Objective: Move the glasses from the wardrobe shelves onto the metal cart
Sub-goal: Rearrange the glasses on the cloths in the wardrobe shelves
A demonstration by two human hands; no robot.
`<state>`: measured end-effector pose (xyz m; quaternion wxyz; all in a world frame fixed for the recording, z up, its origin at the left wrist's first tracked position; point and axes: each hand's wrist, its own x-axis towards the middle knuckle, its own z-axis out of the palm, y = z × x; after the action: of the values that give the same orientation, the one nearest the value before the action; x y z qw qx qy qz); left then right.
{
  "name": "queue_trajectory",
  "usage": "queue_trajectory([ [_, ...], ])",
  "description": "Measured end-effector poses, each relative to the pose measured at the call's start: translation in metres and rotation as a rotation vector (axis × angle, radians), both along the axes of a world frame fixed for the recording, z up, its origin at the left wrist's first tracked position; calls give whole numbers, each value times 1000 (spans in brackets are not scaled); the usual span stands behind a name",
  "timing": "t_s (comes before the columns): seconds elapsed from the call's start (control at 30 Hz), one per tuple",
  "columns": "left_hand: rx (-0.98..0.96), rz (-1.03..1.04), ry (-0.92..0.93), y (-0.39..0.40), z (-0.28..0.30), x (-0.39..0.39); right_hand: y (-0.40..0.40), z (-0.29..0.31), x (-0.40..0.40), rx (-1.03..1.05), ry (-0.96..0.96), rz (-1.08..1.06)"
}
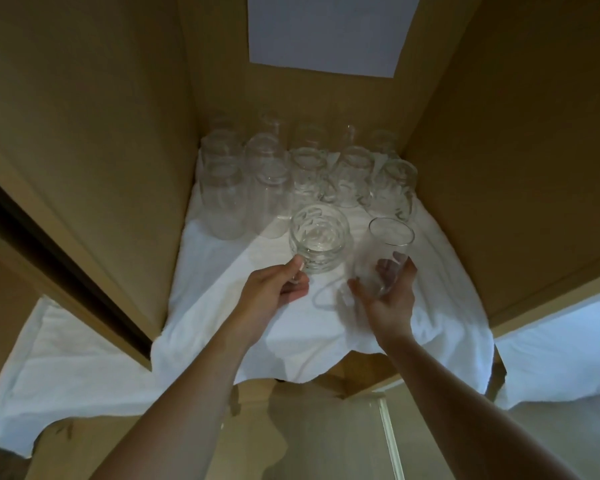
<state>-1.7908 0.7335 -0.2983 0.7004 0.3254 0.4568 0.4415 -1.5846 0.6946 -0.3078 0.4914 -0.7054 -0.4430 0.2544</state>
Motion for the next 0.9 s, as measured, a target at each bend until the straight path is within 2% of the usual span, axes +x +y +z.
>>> queue_trajectory([
  [0.2, 29, -7, -47, -4, -3, 0, -2, -3, 2, 36, 68, 33],
  [0.33, 8, 33, -12, -6, -3, 3, 3, -1, 11, 44, 120, 62],
  [0.47, -2, 83, 101, -13, 0, 12, 20, 6, 28, 65, 152, 91],
  [0.67, -25, 160, 447, -5, 5, 36, 55, 10, 55, 67, 204, 162],
  [0.73, 24, 143, 485, 2, 11, 42, 59, 4, 64, 55, 204, 201],
  [0.9, 106, 151, 445, 19, 14, 57, 61, -9, 77, 60, 215, 234],
])
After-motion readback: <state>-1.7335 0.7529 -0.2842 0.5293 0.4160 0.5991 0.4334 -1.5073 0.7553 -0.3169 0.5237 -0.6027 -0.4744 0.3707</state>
